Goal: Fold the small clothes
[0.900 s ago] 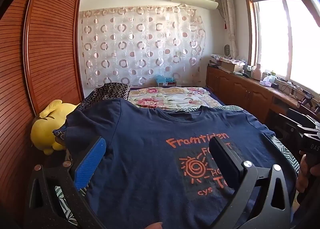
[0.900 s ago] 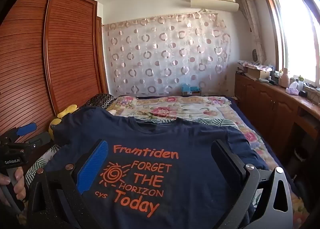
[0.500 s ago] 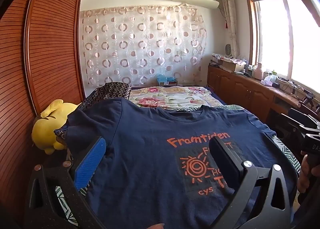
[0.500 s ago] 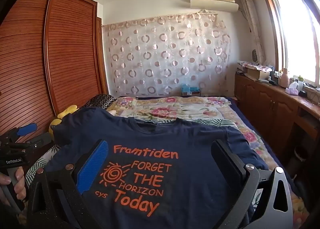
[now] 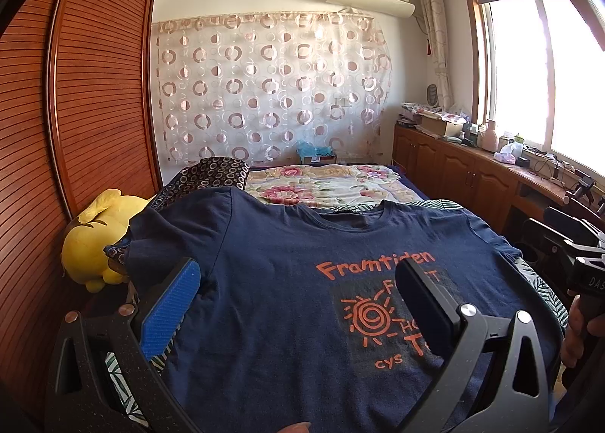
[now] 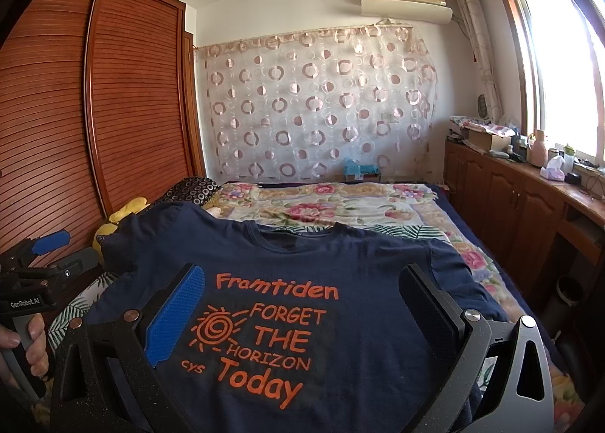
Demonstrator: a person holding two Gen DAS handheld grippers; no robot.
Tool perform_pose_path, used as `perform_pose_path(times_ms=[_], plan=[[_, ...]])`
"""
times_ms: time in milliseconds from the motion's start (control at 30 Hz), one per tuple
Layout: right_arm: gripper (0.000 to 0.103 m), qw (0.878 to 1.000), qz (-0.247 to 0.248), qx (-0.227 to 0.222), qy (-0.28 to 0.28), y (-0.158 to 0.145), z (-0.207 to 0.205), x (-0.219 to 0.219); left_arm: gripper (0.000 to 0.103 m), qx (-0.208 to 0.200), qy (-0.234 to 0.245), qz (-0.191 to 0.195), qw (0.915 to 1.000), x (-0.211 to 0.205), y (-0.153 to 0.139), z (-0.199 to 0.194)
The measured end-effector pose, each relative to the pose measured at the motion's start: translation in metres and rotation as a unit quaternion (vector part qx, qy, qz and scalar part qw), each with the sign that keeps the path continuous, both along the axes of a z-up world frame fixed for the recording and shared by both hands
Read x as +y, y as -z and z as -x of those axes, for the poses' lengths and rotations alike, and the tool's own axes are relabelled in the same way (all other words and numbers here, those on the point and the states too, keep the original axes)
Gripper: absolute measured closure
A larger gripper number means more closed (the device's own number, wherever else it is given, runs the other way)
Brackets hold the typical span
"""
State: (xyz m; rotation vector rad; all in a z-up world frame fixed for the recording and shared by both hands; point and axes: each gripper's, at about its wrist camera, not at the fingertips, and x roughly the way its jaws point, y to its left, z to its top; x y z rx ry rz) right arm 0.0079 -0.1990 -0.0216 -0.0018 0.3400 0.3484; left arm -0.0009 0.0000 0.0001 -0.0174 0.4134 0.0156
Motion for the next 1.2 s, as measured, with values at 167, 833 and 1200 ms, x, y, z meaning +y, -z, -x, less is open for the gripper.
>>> perform_pose_path(times_ms=[167,833,1200], plan=[[0.000,1.000,0.000,0.001,-0.001,0.0005,-0.0001,-0.0001,0.000,0.000,0.000,0.000,1.0000,-0.0001,-0.0001,0.0003],[0.000,1.000,-0.001,0.004,-0.003,-0.0004,0.0004,0.0008,0.000,0.001,0.000,0.003,1.0000,0.0048,-0.0012,0.0007],[0.000,1.000,-0.001,0.004,-0.004,-0.0007,0.0008,0.0011,0.000,0.001,0.000,0.003,1.0000,0.0056,-0.0029,-0.0062]])
